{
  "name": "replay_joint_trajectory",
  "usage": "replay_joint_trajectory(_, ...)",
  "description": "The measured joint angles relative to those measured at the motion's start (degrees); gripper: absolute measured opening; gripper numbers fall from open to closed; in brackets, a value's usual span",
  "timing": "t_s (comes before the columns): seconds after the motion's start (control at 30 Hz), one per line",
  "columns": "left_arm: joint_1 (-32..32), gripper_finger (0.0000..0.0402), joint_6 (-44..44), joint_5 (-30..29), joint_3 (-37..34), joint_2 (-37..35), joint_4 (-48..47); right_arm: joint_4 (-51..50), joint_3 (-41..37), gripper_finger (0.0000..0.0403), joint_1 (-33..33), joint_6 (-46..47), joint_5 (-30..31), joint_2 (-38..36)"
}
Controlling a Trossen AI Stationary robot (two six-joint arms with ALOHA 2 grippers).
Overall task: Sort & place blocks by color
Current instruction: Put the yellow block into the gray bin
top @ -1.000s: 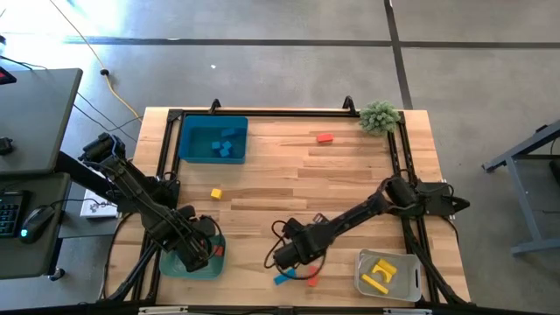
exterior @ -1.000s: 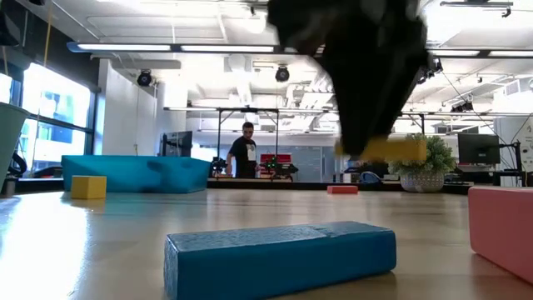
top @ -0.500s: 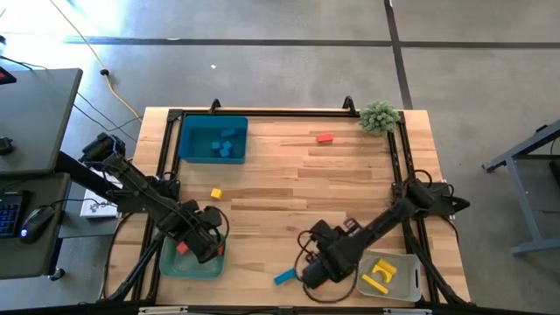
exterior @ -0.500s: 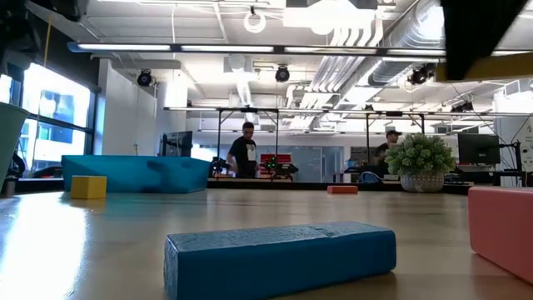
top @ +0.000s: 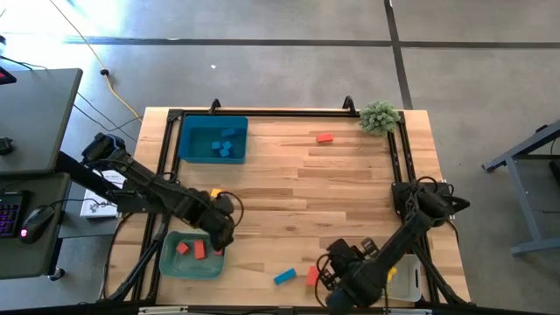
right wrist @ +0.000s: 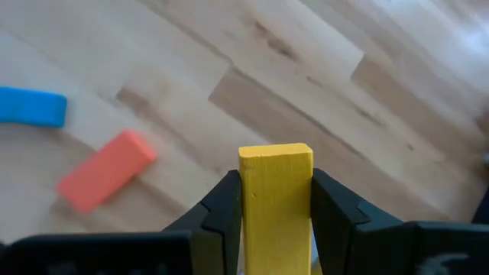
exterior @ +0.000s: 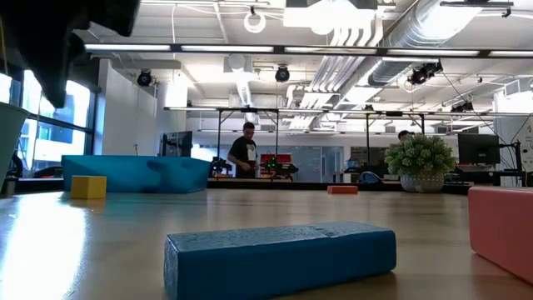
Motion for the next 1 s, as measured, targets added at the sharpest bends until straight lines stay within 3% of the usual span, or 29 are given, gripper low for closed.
replay_joint_trajectory(0.5,7.1,0.0204,12.1,1.7,0.0,0.0,33.0,0.0,0.0,0.0095,7.7,10.2,-8.0,0.0)
replay_joint_trajectory(1.0,12.0,0.0204,13.3,1.8,0.0,0.0,35.0,0.1,-1.1,0.0095,14.3,21.1,-12.7,0.0)
